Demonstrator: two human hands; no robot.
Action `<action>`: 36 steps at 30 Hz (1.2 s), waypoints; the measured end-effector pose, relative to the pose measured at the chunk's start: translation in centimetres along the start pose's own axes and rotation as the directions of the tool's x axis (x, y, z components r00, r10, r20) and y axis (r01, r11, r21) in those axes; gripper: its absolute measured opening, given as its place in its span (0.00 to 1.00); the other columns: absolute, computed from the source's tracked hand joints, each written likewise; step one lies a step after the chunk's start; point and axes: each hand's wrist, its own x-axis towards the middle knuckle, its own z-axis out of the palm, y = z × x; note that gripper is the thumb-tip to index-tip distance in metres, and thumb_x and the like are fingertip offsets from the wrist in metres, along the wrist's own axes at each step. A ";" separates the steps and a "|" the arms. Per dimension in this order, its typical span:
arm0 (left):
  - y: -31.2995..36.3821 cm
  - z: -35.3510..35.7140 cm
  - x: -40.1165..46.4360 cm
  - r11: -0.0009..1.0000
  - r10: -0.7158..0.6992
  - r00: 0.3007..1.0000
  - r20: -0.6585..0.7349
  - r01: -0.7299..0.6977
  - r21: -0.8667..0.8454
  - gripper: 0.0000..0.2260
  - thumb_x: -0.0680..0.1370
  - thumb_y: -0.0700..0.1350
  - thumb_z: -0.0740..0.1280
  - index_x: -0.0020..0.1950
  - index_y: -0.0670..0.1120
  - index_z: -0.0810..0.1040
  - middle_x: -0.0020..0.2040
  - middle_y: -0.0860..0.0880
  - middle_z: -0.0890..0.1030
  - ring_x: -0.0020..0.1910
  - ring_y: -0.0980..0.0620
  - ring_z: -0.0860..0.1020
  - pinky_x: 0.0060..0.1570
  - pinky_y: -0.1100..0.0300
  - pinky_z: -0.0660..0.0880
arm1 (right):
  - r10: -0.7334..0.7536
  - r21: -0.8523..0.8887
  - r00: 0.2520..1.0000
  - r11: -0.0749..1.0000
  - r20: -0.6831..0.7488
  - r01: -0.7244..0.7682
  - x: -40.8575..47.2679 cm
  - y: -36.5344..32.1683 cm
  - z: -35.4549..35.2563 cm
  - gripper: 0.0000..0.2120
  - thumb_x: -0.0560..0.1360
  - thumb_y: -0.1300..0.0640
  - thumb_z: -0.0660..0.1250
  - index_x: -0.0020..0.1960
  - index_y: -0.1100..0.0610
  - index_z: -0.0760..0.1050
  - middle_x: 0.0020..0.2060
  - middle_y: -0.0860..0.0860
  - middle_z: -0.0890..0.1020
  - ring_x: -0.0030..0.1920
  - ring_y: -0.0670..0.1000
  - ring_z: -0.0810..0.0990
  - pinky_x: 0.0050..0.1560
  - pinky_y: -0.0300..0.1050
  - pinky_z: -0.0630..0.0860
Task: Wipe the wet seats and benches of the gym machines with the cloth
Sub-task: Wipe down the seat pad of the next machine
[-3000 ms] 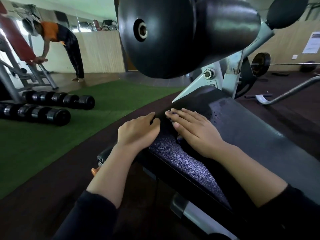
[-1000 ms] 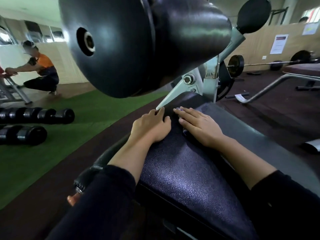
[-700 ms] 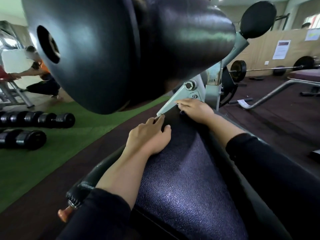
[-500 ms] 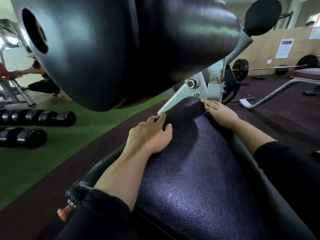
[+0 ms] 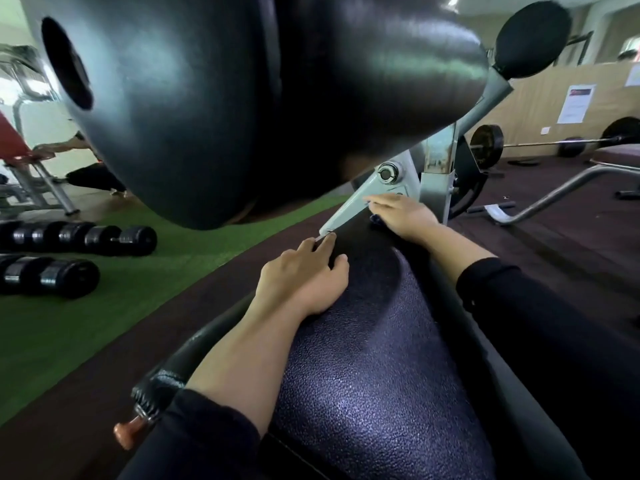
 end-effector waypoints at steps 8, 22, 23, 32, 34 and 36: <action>0.1 -0.1 0.0 1.000 0.005 1.000 0.003 -0.005 -0.012 0.24 0.82 0.58 0.46 0.78 0.57 0.53 0.77 0.53 0.59 0.71 0.45 0.66 0.63 0.49 0.66 | 0.017 0.025 0.994 1.000 -0.106 -0.014 -7.9 0.8 0.4 0.18 0.79 0.60 0.54 0.63 0.67 0.73 0.68 0.58 0.71 0.65 0.64 0.73 0.64 0.58 0.70; 0.0 0.0 0.3 0.999 0.008 1.000 0.005 -0.008 -0.035 0.24 0.81 0.58 0.47 0.77 0.56 0.55 0.76 0.51 0.63 0.69 0.44 0.69 0.58 0.50 0.67 | 0.331 0.343 0.934 0.869 0.132 -0.356 1.0 -2.4 -0.9 0.17 0.79 0.45 0.52 0.64 0.39 0.72 0.69 0.47 0.71 0.67 0.53 0.69 0.65 0.48 0.66; 0.0 -0.1 0.4 0.999 0.010 1.000 0.004 -0.010 -0.036 0.24 0.81 0.58 0.47 0.77 0.56 0.55 0.76 0.51 0.63 0.68 0.44 0.69 0.58 0.50 0.67 | 0.338 0.337 0.934 0.872 0.112 -0.356 0.7 -2.4 -0.8 0.17 0.80 0.47 0.52 0.64 0.41 0.72 0.69 0.47 0.71 0.67 0.53 0.69 0.63 0.49 0.66; -0.3 -2.4 -1.6 0.992 0.012 1.000 0.028 -0.008 -0.128 0.19 0.79 0.55 0.55 0.70 0.58 0.69 0.67 0.51 0.74 0.64 0.46 0.74 0.56 0.52 0.69 | 0.248 0.415 0.968 0.876 0.047 -0.245 -3.5 -6.2 -1.5 0.16 0.81 0.52 0.52 0.64 0.47 0.73 0.67 0.47 0.73 0.68 0.51 0.69 0.68 0.50 0.64; -2.8 -3.5 -4.3 0.984 -0.008 0.997 -0.073 -0.005 -0.179 0.15 0.77 0.56 0.58 0.63 0.61 0.74 0.60 0.55 0.79 0.59 0.48 0.76 0.55 0.55 0.71 | 0.198 0.467 0.980 0.868 -0.012 -0.170 -4.4 -7.9 -1.8 0.15 0.81 0.52 0.53 0.64 0.48 0.73 0.65 0.48 0.75 0.66 0.51 0.71 0.68 0.50 0.65; -6.9 -3.7 -8.2 0.962 -0.104 0.980 -0.172 0.055 -0.269 0.12 0.77 0.58 0.58 0.59 0.64 0.75 0.56 0.59 0.81 0.58 0.50 0.78 0.58 0.55 0.72 | 0.092 0.548 0.993 0.836 -0.073 -0.037 -5.0 -11.1 -2.6 0.14 0.82 0.53 0.55 0.64 0.48 0.74 0.62 0.46 0.77 0.63 0.46 0.74 0.65 0.49 0.69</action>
